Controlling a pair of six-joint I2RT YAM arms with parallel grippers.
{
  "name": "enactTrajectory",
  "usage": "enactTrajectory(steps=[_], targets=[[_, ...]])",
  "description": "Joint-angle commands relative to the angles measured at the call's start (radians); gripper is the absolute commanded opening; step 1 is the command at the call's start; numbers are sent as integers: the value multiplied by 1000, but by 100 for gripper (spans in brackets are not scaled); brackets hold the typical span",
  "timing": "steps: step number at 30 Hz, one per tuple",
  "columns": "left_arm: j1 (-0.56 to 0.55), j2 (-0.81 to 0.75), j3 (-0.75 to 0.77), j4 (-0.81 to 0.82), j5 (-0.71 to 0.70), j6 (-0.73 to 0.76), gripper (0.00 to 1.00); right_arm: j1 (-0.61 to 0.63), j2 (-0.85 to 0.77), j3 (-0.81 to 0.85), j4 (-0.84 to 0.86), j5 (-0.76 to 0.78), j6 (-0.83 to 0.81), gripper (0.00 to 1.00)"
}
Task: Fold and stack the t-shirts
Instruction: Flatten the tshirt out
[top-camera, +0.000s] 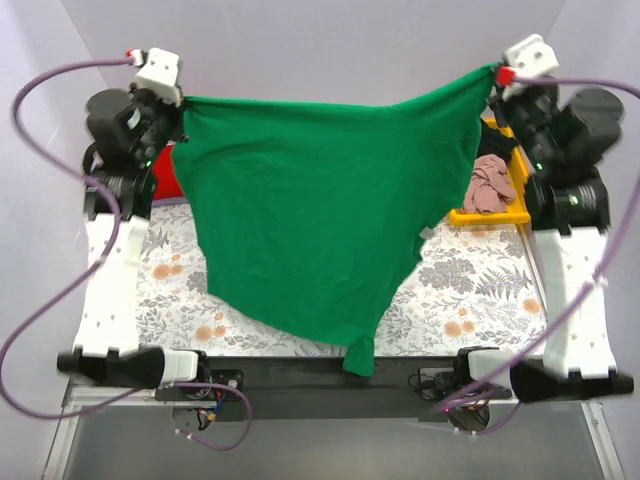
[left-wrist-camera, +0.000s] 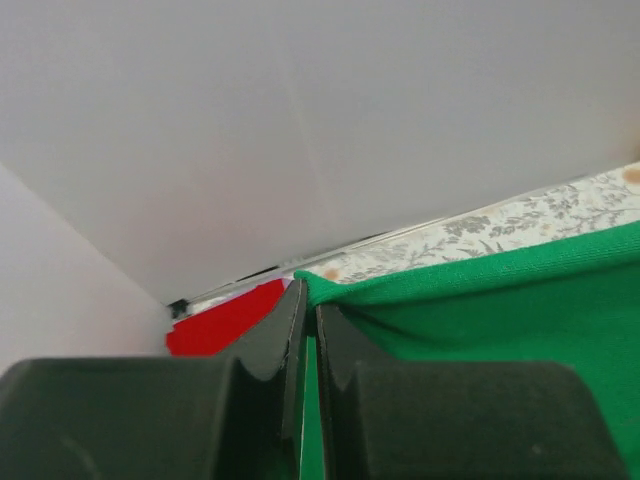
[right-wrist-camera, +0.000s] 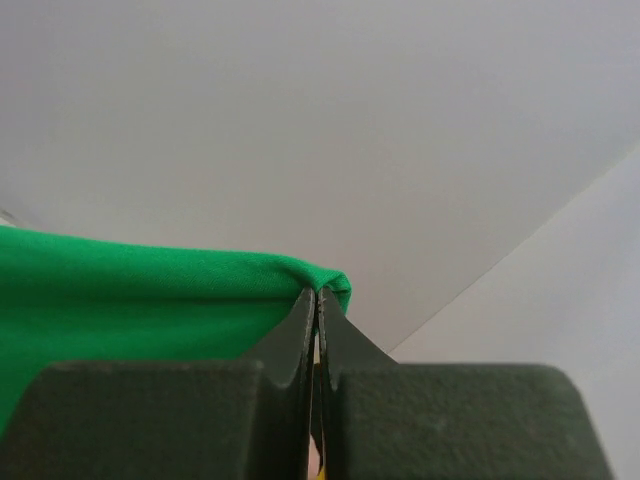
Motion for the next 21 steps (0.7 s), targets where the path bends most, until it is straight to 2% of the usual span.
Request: enactTrajectory(steps=[1, 3, 4, 5, 6, 7, 9, 10, 11, 13, 14, 15, 19, 20, 21], targets=[[5, 212, 41, 146, 111, -48, 0, -8, 204, 77, 95, 37, 5, 1], [5, 341, 241, 230, 108, -69, 0, -8, 339, 264, 92, 84, 77, 1], [5, 389, 243, 242, 108, -69, 0, -8, 339, 265, 92, 84, 88, 1], [7, 440, 319, 250, 76, -68, 0, -8, 398, 374, 92, 87, 104, 1], [7, 490, 499, 255, 54, -71, 0, -8, 425, 424, 90, 91, 119, 1], [7, 589, 590, 258, 42, -71, 0, -8, 448, 482, 90, 92, 130, 1], [7, 662, 775, 291, 24, -52, 0, -8, 496, 608, 120, 115, 151, 1], [7, 673, 775, 392, 13, -51, 0, -8, 502, 628, 142, 135, 154, 1], [10, 660, 737, 458, -3, -43, 0, -8, 487, 630, 211, 144, 156, 1], [14, 572, 536, 602, 2, -39, 0, -8, 445, 531, 304, 143, 145, 1], [14, 546, 476, 691, 8, -33, 0, -8, 395, 462, 396, 111, 109, 1], [14, 522, 423, 709, 20, -16, 0, -8, 373, 397, 429, 95, 90, 1], [14, 388, 63, 755, 123, 79, 0, -8, 322, 147, 443, 16, 42, 1], [21, 361, -155, 844, 131, 87, 0, -8, 300, 25, 444, -35, 36, 1], [24, 319, -244, 865, 196, 124, 0, -8, 286, -56, 447, -70, 12, 1]])
